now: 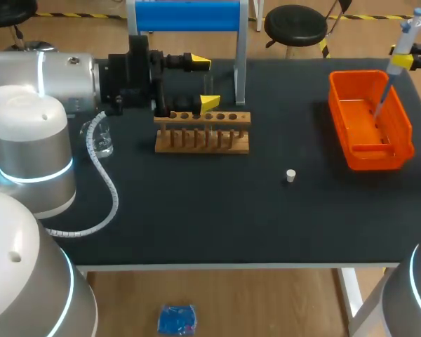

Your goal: Invert the test tube, pick up the pipette, mount the tip to pipette, aspirate from beaker and dispense into the tube, eject the tip, return the pipette, and cap with the stopper.

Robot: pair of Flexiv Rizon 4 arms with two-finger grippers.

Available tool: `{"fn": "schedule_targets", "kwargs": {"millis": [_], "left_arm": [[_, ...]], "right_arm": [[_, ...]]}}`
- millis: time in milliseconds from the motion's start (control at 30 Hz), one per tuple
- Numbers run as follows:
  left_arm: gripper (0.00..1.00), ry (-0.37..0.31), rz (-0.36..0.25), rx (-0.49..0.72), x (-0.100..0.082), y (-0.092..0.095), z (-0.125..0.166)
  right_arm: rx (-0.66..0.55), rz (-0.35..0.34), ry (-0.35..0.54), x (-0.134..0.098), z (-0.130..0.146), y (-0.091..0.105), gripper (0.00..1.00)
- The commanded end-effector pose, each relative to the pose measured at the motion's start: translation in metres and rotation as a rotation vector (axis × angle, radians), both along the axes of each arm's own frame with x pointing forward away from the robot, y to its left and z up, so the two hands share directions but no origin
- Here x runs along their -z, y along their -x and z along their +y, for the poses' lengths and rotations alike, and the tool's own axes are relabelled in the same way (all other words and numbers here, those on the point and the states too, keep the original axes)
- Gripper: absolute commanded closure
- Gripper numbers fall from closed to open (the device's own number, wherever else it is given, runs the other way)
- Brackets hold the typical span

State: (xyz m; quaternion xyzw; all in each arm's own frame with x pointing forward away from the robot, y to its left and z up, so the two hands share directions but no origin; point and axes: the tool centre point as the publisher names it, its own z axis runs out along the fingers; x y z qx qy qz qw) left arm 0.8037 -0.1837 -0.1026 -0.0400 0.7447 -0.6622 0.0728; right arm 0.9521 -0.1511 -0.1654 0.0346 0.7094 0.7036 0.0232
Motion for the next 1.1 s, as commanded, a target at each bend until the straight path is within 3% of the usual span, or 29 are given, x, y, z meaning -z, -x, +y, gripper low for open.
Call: {"fn": "schedule_targets", "kwargs": {"millis": [33,1100], "left_arm": [[0.0,0.003,-0.002,-0.005,0.0005,0.0013,-0.0003],[0.0,0.003,-0.002,-0.005,0.0005,0.0013,-0.0003]], "right_arm": [[-0.034,0.0,-0.001,0.0017,-0.0027,-0.0039,1.0],[-0.068,0.007,0.006,0.0067,-0.0014,0.0012,1.0]]}}
